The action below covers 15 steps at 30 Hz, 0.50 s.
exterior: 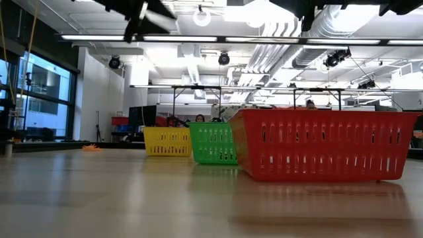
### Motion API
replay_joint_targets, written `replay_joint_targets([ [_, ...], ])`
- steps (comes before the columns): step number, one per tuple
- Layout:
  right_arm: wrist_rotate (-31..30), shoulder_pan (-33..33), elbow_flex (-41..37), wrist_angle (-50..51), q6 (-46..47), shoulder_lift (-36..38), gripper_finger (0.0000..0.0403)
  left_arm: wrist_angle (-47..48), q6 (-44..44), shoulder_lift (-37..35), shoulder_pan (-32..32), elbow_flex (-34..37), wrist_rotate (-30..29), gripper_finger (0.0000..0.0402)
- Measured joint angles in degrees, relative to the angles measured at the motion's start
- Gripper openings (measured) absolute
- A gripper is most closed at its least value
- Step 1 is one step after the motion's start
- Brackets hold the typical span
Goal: Sort Halloween decoration
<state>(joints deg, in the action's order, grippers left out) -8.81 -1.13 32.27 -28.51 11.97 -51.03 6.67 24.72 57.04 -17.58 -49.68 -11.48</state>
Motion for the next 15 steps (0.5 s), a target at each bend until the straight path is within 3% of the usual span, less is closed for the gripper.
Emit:
replay_joint_targets([
  [5, 0.02, -0.76, 0.0, 0.0, 0.0, 0.01, 0.0213, 23.19, 2.74, 2.9, -11.78, -6.14, 0.5, 0.0191],
  [9, -0.01, -1.61, 0.0, 0.0, 0.81, 0.02, 0.0213, 38.44, 3.2, 6.31, -19.28, -6.57, 0.69, 0.0191],
  [15, 0.03, -2.98, 0.0, 0.0, 3.48, 0.02, 0.0213, 52.48, 2.76, 14.74, -25.47, -6.55, 0.84, 0.019],
])
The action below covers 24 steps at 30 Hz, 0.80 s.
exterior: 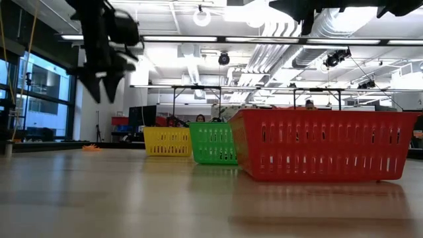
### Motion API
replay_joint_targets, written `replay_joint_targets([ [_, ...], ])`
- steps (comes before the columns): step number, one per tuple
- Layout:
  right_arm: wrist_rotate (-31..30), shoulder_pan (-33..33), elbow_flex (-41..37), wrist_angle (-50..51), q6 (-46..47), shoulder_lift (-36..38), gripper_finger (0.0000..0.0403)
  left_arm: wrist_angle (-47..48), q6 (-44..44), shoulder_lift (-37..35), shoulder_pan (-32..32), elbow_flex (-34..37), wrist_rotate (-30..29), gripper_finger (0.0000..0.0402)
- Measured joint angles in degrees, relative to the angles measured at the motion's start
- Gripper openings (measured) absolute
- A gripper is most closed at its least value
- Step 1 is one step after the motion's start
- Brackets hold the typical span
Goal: Sort Halloween decoration
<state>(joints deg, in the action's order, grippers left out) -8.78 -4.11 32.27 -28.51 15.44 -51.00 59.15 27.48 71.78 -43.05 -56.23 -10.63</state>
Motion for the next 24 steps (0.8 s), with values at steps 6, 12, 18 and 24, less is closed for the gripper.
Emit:
replay_joint_targets([
  [6, -0.19, -0.47, 0.0, 0.0, 0.93, 0.0, 0.0213, -1.03, -5.46, 8.41, -2.13, -0.02, 0.0, 0.019],
  [12, -0.48, -0.47, 0.0, 0.0, 1.64, 0.0, 0.0213, -2.09, -10.45, 16.43, -4.33, -0.02, 3.23, 0.019],
  [18, -0.91, -0.47, 0.0, 0.0, 1.66, 0.0, 0.0213, -2.36, -13.89, 22.03, -5.61, -0.02, 4.03, 0.019],
  [24, -4.25, -0.47, 0.0, 0.0, 1.65, 0.0, 0.0213, -2.58, -17.36, 25.53, -7.03, -2.21, 3.91, 0.019],
])
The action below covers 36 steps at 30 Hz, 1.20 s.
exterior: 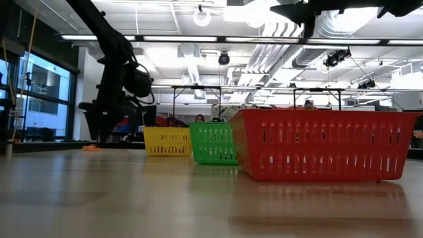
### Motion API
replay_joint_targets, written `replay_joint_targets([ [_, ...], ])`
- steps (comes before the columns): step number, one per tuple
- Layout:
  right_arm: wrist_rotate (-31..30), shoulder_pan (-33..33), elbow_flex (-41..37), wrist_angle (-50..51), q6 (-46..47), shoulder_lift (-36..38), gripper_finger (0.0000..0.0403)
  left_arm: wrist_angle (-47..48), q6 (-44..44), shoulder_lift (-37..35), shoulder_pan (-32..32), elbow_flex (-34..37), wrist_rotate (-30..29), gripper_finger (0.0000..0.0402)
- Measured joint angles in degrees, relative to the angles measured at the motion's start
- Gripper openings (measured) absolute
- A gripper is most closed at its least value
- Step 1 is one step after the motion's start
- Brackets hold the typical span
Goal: Sort Halloween decoration
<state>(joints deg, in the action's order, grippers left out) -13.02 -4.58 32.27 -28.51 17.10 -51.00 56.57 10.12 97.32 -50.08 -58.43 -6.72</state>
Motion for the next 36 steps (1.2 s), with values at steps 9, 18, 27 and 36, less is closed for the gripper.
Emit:
replay_joint_targets([
  [9, -0.54, 0.0, 0.0, 0.02, 1.01, 0.0, 0.0213, 0.76, -6.01, 4.4, -2.61, -7.7, -1.33, 0.019],
  [18, -0.54, 0.11, 0.0, 0.02, 1.06, 0.0, 0.0213, 4.96, -6.33, 9.45, -4.42, -8.41, 0.46, 0.019],
  [27, -0.56, 0.11, 0.0, 0.02, 2.42, -0.02, 0.0213, 4.56, -6.53, 12.52, -4.44, -8.42, 0.69, 0.019],
  [36, -0.56, 0.11, 0.0, 0.02, 2.41, 0.0, 0.0213, 4.62, -8.27, 13.38, -4.44, -8.6, 1.94, 0.0165],
])
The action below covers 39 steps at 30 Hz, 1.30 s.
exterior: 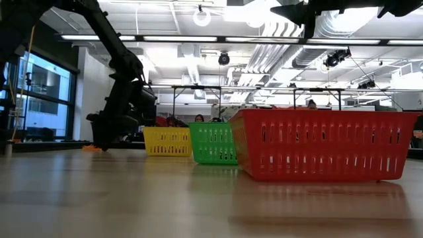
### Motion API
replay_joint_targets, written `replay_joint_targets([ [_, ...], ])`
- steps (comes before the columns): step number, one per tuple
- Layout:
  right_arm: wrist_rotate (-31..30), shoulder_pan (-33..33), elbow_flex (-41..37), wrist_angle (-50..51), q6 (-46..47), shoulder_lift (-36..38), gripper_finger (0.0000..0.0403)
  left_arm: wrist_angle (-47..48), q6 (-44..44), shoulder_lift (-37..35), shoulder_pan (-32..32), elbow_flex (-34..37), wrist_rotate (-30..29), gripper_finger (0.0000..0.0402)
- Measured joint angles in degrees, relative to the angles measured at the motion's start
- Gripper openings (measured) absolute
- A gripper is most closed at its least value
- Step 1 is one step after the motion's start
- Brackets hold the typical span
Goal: Sort Halloween decoration
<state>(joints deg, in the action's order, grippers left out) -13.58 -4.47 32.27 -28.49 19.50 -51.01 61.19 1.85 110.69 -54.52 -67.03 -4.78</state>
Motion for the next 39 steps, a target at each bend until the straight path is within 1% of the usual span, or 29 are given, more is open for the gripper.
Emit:
replay_joint_targets([
  [3, 0.0, 0.0, 0.0, 0.0, -0.01, -0.01, 0.0213, -0.01, -0.18, 0.02, 0.04, 0.03, 0.1, 0.0128],
  [10, 0.0, 0.0, 0.0, 0.0, -0.02, -0.01, 0.0213, 0.15, -0.21, -0.07, 0.1, 0.15, 0.31, 0.0019],
  [12, 0.0, 0.0, 0.0, 0.0, -0.02, -0.01, 0.0213, 0.15, -0.49, -0.25, 0.22, 0.25, -0.2, 0.0005],
  [16, 0.0, 0.0, 0.0, 0.0, -0.02, 0.0, 0.0213, 0.15, -0.57, -1.41, 0.46, 0.38, -1.02, 0.0007],
  [21, 0.0, 0.0, 0.0, 0.0, -0.37, 0.0, 0.0213, -0.58, -0.59, -5.13, 0.63, 0.38, -0.63, 0.0002],
  [23, 0.02, 0.0, 0.0, 0.0, -0.44, 0.0, 0.0213, -1.67, -0.57, -7.45, 0.61, 0.38, 0.31, 0.0001],
  [26, 0.0, 0.0, 0.0, 0.0, -0.73, -0.02, 0.0213, -5.2, 0.04, -11.62, 0.59, 0.34, 3.2, 0.0001],
  [31, 0.01, 0.0, 0.0, 0.0, -3.46, -0.01, 0.0213, -15.05, 3.22, -19.44, 2.05, 0.34, 9.31, 0.0001],
  [33, 0.0, 0.0, 0.0, 0.02, -3.49, -0.01, 0.0213, -20.64, 4.18, -22.8, 3.59, 0.57, 11.84, 0.0],
  [37, 0.02, 0.0, 0.0, 0.06, -3.49, 0.0, 0.0213, -32.47, 7.25, -29.27, 8.3, 2.9, 15.92, 0.0],
  [39, 0.01, 0.0, 0.0, 0.09, -3.49, 0.0, 0.0213, -39.1, 9.02, -32.47, 11.64, 4.64, 18.04, 0.0],
])
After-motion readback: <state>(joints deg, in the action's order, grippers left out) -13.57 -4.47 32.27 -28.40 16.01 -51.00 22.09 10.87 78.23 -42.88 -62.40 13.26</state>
